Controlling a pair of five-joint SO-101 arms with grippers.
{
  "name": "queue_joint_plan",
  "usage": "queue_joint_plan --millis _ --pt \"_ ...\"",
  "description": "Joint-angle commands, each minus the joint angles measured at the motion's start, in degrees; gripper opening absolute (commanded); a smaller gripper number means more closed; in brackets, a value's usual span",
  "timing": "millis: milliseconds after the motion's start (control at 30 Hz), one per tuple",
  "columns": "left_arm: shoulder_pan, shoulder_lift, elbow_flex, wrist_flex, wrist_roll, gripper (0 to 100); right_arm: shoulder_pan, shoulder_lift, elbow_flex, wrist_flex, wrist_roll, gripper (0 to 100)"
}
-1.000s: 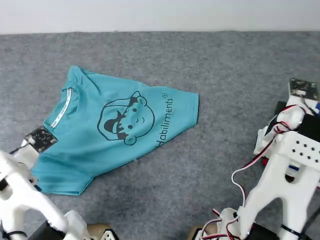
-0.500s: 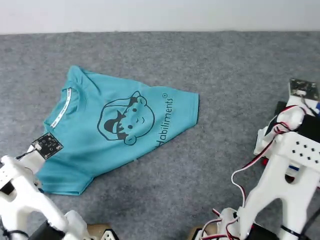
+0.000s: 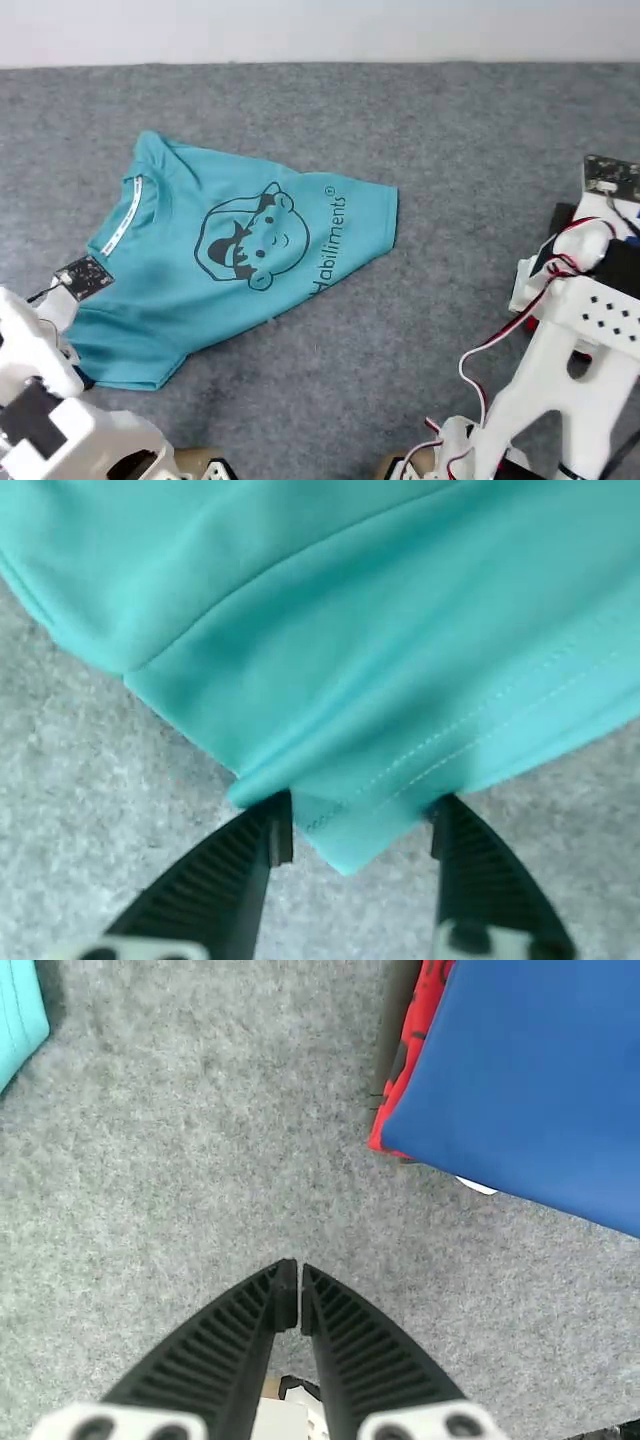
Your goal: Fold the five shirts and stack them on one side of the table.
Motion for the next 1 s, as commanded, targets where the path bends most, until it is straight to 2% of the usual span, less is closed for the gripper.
queue_joint_plan --millis 0,300,367,500,633,767,967 --pt "0.79 3.16 -2.07 -0.18 0.62 21 -0.57 -1.36 -0.26 0.66 -0.35 0.9" --pt "1.93 4.4 -2.33 1.14 0.62 4 -0.57 -1.36 -0.26 0.75 -0.44 0.9" --pt "2.11 4.31 -4.53 5.27 0.44 1 -0.57 -1.36 -0.26 0.66 -0.35 0.9" --pt "2.11 -0.35 -11.12 19.34 0.44 2 -1.89 -1.36 -0.26 0.31 -0.18 0.9" --pt "2.2 -8.97 -15.69 29.19 0.62 1 -7.16 -1.27 -0.26 0.04 -0.18 0.9" --pt "2.11 -18.29 -17.71 35.69 0.88 1 -15.69 -0.66 -0.09 -1.45 -0.53 0.9" --pt "1.67 -26.73 -17.98 36.31 9.76 1 -26.59 2.24 7.47 -14.73 -0.26 0.9"
